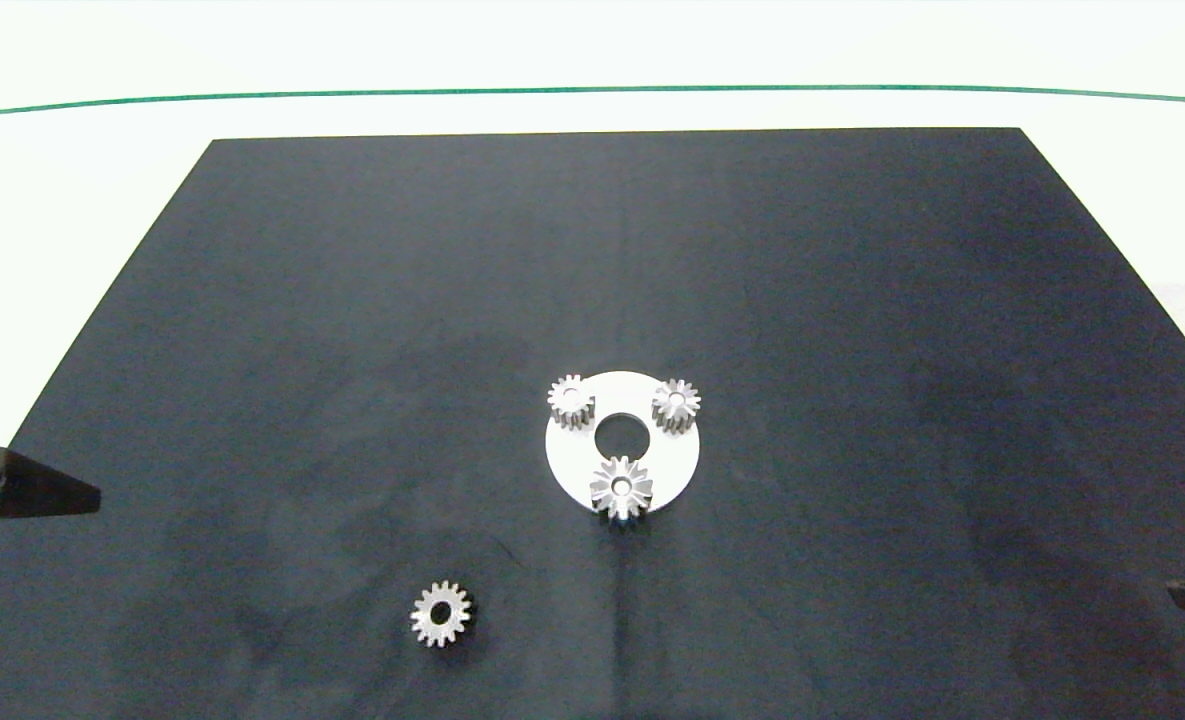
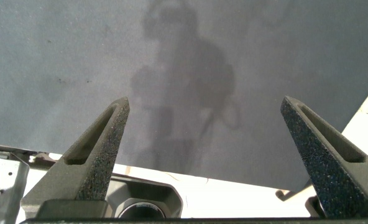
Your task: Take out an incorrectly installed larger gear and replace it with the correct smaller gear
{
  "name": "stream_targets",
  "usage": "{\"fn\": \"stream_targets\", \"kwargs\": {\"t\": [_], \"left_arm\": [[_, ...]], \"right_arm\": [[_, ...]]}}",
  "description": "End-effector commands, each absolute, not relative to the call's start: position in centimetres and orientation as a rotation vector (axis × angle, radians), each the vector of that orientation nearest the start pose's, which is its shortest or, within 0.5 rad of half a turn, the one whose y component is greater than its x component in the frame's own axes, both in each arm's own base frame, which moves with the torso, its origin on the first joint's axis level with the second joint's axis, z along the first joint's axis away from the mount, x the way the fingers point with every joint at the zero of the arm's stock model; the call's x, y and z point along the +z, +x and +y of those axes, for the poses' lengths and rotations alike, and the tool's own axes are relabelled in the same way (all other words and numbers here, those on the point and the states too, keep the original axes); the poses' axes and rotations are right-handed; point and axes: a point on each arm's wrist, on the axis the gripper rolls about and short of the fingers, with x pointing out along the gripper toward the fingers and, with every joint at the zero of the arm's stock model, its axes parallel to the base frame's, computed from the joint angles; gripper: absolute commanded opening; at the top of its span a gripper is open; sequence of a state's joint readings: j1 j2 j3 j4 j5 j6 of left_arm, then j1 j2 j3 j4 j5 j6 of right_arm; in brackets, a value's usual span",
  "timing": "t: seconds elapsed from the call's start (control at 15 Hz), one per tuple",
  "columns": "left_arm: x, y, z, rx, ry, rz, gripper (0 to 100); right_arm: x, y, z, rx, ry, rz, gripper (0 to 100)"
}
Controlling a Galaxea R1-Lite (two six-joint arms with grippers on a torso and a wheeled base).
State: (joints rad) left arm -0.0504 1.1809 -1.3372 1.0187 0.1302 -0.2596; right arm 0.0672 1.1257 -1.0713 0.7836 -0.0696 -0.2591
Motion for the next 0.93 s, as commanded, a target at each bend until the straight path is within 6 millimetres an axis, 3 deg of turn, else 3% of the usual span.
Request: {"fn": "stream_targets", "kwargs": {"t": [0.07,0.53,0.73,0.93], "left_arm": [[29.5,13.4,-0.7,0.177,-0.151,0.912,100],[29.6,13.0,-1.0,0.156,-0.15,0.903,100],[29.8,12.6,-1.0,0.152,-0.151,0.89,100],[29.9,12.3,-1.0,0.151,-0.153,0.882,100]], "right_arm": [[25.3,12.9,0.8,0.12,-0.304,0.885,100],[24.4,13.3,1.7,0.183,-0.328,0.901,100],[25.7,13.5,2.3,0.209,-0.34,0.848,100],[27.0,14.6,4.4,0.22,-0.379,0.825,100]]}}
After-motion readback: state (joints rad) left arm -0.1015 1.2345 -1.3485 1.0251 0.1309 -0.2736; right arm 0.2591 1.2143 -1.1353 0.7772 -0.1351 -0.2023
